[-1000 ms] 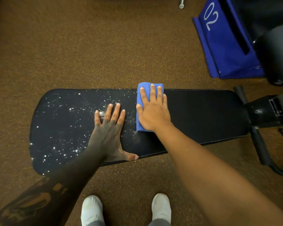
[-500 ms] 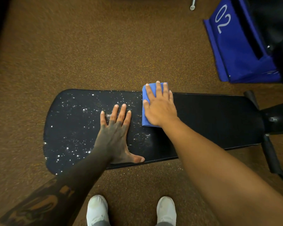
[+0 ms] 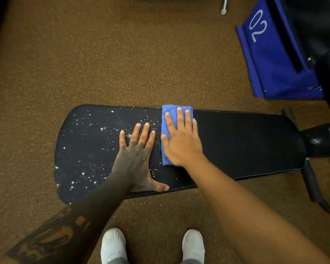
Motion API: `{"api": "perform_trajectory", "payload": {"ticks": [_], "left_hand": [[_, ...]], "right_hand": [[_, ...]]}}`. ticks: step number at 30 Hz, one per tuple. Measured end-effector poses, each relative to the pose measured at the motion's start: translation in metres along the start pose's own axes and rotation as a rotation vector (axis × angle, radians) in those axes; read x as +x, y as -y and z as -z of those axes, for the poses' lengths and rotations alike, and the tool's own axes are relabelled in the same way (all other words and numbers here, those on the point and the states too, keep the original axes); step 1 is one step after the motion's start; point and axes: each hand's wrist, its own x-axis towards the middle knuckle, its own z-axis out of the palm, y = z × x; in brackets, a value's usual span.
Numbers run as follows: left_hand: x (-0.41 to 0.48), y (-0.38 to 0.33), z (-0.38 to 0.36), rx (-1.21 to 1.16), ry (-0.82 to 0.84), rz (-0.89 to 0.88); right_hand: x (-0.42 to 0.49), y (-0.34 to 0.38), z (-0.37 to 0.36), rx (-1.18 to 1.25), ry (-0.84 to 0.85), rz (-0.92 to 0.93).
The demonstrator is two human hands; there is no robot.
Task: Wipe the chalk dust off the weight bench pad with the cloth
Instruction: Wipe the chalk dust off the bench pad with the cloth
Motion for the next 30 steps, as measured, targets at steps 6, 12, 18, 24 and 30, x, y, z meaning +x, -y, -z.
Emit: {"api": "perform_trajectory", "payload": {"ticks": [6,12,18,24,30], "left_hand": [[-0.006,0.008,-0.002,-0.006,-0.011,0.035],[-0.010,0.017,-0.002,-0.019,-0.018,0.030],[-0.011,0.022,-0.002,-0.006,-0.008,0.028],[-0.014,0.031,-0.003,-0.018,-0.017,0.033],[-0.016,0.038,-0.003,-0.015,-0.022,0.017]], "right_hand": [[0.017,0.004,0.002,0.030,0.000,-0.002],[-0.059,0.007,-0.008,0.045,0.030,0.057],[-0.024,0.011,-0.004,0.041,0.025,0.009],[0.028,0.023,0.007,0.055,0.029,-0.032],[-0.033,0.026,-0.005,0.059,0.009,0.044]]}}
